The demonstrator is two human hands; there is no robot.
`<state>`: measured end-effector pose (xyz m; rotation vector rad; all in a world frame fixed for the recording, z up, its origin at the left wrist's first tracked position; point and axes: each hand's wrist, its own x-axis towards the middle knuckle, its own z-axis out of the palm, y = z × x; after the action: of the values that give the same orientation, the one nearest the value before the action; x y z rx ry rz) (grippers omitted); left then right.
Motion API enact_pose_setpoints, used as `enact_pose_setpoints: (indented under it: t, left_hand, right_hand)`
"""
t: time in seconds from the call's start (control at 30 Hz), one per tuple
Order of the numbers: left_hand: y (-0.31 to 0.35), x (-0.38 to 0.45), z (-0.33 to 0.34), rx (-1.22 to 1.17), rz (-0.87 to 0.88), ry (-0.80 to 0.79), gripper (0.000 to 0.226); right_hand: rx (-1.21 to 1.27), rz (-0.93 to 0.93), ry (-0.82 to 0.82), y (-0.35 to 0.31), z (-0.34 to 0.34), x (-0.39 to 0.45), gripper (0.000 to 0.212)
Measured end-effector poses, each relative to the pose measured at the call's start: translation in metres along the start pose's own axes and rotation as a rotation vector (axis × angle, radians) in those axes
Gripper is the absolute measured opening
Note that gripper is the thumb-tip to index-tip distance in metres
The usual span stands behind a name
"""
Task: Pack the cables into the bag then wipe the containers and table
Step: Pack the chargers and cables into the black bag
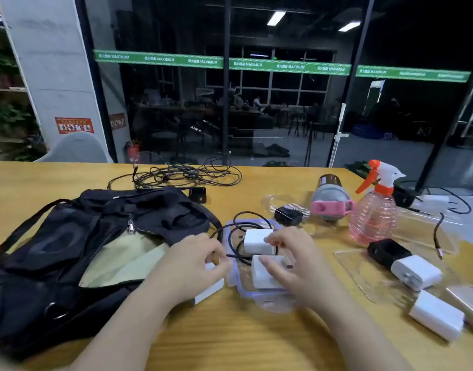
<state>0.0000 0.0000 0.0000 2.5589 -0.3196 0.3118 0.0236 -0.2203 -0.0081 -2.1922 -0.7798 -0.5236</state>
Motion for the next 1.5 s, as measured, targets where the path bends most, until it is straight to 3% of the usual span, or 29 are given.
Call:
enact_pose_setpoints:
  t: [0.17, 0.3, 0.43, 0.63, 0.77, 0.87, 1.03, 1.27, 1.37, 1.5]
  left_hand:
    - [-0.009, -0.004, 0.004, 0.344, -0.08, -0.187, 0.065]
    - [-0.008, -0.006, 0.003, 0.258, -0.091, -0.216, 0.05]
    - [-0.003, -0.009, -0.002, -0.008, -0.139, -0.083, 0.05]
    - [0.006, -0.01, -0.012, -0.448, -0.149, 0.164, 0.059]
    - [-0.006, -0.008, -0.032, -0.403, -0.223, 0.419, 0.057]
    - [-0.026, -0.009, -0.053, -0.264, -0.348, 0.521, 0.053]
    - [-0.058, -0.027, -0.074, 0.019, -0.583, 0.288, 0.048]
    - [-0.09, -0.034, -0.083, 0.324, -0.699, 0.269, 0.06]
    - [-0.1, -0.036, -0.079, 0.306, -0.72, 0.219, 0.065]
    - [-0.101, -0.037, -0.073, 0.335, -0.71, 0.163, 0.064]
  right_hand:
    - [-0.115, 0.031, -0.117, 0.009, 0.008, -0.002, 0.055]
    - [-0.154, 0.107, -0.257, 0.011, 0.008, -0.005, 0.051]
    - [-0.147, 0.161, -0.271, 0.009, 0.008, -0.004, 0.058]
    - [-0.002, 0.184, -0.032, -0.013, 0.009, 0.015, 0.064]
    - [0.114, 0.22, -0.075, -0.043, 0.023, 0.04, 0.055]
    - [0.246, 0.29, -0.106, -0.062, 0.04, 0.058, 0.038]
    - [0.452, 0.331, -0.238, -0.098, 0.079, 0.09, 0.022]
    - [0.451, 0.401, -0.325, -0.117, 0.135, 0.099, 0.018]
    - [0.343, 0.347, -0.37, -0.108, 0.143, 0.092, 0.022]
    - [0.204, 0.239, -0.378, -0.102, 0.151, 0.088, 0.045]
